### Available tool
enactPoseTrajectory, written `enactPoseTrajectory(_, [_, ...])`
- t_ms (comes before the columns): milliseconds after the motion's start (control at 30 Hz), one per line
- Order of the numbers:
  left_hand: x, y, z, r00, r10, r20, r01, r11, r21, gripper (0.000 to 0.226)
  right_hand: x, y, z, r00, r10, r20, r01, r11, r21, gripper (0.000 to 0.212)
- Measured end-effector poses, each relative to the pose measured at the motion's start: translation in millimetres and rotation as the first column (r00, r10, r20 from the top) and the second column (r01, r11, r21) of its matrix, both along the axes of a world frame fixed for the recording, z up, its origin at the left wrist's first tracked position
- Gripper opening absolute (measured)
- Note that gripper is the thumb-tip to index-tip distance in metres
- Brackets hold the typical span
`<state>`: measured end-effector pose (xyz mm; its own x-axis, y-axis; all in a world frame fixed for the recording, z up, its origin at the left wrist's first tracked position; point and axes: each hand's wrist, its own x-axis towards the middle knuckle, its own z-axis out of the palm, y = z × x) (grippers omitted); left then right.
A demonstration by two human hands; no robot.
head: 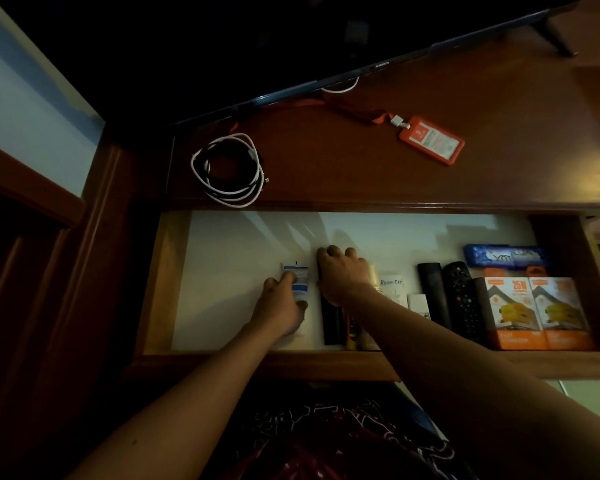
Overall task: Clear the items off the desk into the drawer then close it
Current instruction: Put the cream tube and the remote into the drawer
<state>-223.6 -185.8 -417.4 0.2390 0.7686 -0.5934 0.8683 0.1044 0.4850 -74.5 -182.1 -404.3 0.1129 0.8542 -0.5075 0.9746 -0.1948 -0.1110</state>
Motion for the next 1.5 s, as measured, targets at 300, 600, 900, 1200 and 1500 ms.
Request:
enactPoseTrajectory(300, [7.5, -10.6, -1.1, 0.999, -0.041, 0.031, 0.042, 0.999, -0.013, 0.057, 20.5, -6.0, 1.6, 0.999, 0.016, 0.035, -0.016, 1.000, 0.002, 0.057])
enactPoseTrajectory(600, [19.9, -23.4, -5.3, 0.994, -0.110, 0.029, 0.111, 0.993, -0.029, 0.065, 22.1, -14.0, 0.4, 1.000, -0.018, 0.005, 0.018, 0.999, 0.046, 0.056])
enactPoseTrajectory(900, [22.0, -22.7, -5.1, 0.992, -0.125, -0.003, 0.124, 0.991, -0.039, 0.067, 20.8, -18.3, -1.8, 1.000, -0.020, -0.002, 0.020, 0.998, 0.065, 0.062])
enactPoseTrajectory(1200, [22.0, -21.6, -1.3, 0.986, -0.157, -0.048, 0.155, 0.987, -0.039, 0.067, 19.0, -24.3, 0.6, 1.000, -0.003, -0.002, 0.003, 0.998, 0.063, 0.071])
enactPoseTrajectory(1500, [21.2, -31.2, 1.8, 0.987, -0.120, -0.105, 0.120, 0.993, -0.009, 0.061, 25.7, -30.9, 9.3, 0.997, 0.070, -0.037, -0.068, 0.996, 0.057, 0.062])
